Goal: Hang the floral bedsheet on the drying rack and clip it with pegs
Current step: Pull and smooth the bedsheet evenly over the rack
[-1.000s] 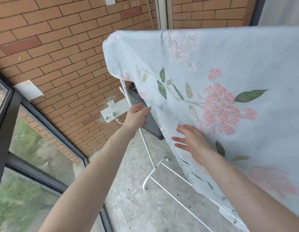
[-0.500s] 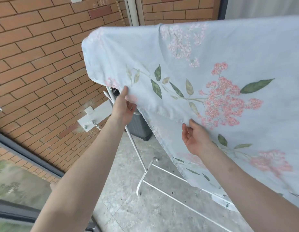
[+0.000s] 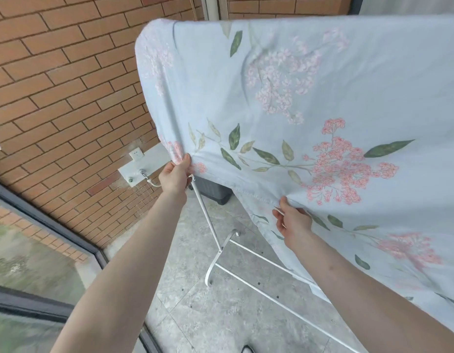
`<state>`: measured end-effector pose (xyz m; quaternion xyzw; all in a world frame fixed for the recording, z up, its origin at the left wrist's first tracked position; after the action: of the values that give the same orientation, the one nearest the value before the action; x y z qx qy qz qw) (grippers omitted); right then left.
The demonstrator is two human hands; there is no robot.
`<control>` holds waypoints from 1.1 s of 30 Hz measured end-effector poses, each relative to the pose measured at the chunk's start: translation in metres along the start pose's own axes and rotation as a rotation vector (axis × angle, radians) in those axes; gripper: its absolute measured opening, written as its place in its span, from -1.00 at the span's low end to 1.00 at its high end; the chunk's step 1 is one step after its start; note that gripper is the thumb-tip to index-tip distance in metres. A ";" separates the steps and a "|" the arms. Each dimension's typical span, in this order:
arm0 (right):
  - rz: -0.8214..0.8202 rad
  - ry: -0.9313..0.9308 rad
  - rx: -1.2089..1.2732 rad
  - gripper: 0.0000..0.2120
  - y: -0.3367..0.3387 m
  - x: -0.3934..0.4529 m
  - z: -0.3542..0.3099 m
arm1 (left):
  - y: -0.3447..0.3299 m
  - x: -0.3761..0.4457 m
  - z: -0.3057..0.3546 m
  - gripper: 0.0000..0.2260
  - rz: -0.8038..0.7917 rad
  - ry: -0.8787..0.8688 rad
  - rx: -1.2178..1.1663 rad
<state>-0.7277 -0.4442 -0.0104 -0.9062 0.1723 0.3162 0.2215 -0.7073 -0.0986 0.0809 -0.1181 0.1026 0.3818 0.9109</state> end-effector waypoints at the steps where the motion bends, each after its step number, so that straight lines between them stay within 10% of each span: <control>1: 0.012 -0.001 -0.013 -0.79 0.002 0.002 0.006 | 0.006 0.001 -0.008 -0.73 0.013 0.021 0.004; 28: 0.164 -0.104 -0.203 -0.83 0.039 0.056 0.100 | 0.032 0.046 -0.143 -0.86 0.042 0.295 0.181; 33: 0.100 -0.139 -0.214 -0.81 0.044 0.042 0.100 | 0.036 0.051 -0.115 -0.64 0.010 0.314 0.013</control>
<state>-0.7660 -0.4373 -0.1213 -0.8909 0.1668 0.4053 0.1190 -0.7095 -0.0738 -0.0473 -0.1701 0.2469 0.3625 0.8825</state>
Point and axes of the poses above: each hand's wrist, its own x-axis towards the middle knuckle, its own y-axis out of the back of the hand, z = x × y, the point moved 9 cm from there along x, towards the middle knuckle, and after that the axes turned 3 degrees about z, right-handed, at the moved point
